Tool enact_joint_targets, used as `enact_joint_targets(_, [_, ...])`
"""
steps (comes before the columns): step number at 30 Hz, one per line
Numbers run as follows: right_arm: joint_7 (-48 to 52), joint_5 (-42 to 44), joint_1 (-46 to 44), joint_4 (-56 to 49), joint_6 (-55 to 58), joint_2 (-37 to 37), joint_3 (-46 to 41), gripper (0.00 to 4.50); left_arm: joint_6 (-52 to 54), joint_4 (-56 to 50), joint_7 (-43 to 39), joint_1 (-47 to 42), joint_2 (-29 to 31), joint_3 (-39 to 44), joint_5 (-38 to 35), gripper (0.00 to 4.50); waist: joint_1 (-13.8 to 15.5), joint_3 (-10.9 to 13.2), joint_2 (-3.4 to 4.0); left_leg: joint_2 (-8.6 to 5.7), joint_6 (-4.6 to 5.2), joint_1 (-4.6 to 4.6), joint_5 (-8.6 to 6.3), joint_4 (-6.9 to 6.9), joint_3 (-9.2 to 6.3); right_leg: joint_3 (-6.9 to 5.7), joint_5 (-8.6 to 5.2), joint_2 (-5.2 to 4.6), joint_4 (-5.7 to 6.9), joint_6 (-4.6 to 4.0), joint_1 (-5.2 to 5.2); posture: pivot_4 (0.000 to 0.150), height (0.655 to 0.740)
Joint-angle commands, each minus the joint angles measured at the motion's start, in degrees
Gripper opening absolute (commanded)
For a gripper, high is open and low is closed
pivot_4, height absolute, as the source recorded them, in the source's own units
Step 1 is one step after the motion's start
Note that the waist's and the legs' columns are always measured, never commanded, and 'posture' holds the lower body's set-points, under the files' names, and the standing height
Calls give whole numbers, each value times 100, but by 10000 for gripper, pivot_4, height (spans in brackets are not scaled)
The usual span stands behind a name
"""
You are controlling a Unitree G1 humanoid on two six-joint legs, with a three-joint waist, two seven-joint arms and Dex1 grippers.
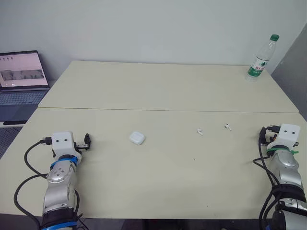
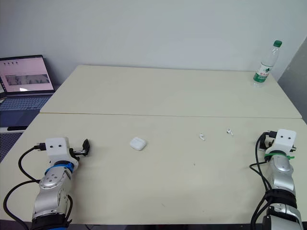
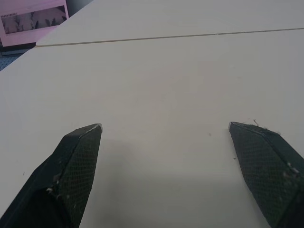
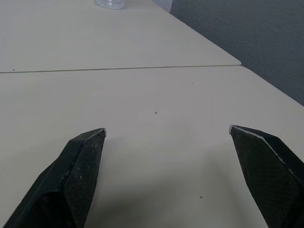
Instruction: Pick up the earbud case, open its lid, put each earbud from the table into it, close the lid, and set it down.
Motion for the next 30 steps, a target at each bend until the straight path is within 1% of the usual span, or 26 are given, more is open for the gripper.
enact_joint_targets(1, [-74,48,-61,-102,-84,-80,-149,43640,65,-133,-64,23,65,75,-50,44911,0,0,0,0,0,0,0,0,0,0,0,0,0,0,0,1500,7400])
enact_joint_targets(19, [-66,82,53,-198,-131,-42,-177,43640,108,-546,-655,104,205,81,-396,44911,1,1,-1,1,0,-1,0,0,-1,-1,0,0,-1,0,0,1500,7400])
enact_joint_targets(23, [9,209,39,-285,-260,-6,-266,43640,422,-1040,-991,185,250,117,-765,44911,1,2,-1,0,0,-2,0,0,-1,-1,0,0,-1,0,0,1500,7400])
enact_joint_targets(24, [95,251,20,-389,-250,-9,-252,43640,529,-1331,-1243,257,348,38,-891,44911,1,3,0,0,0,-2,0,0,-1,-1,0,0,-2,0,0,1500,7400])
enact_joint_targets(26, [398,363,-15,-636,-148,-12,-175,43640,720,-1793,-1601,392,559,-126,-973,44911,-16,10,1,2,0,-3,0,0,0,0,0,0,-2,0,-1,1500,7400])
enact_joint_targets(30, [1199,508,-51,-1325,187,-5,226,43640,1288,-2414,-2149,467,776,-405,-1396,44911,-15,13,7,2,0,-1,0,0,-2,0,0,1,0,0,-1,1500,7400])
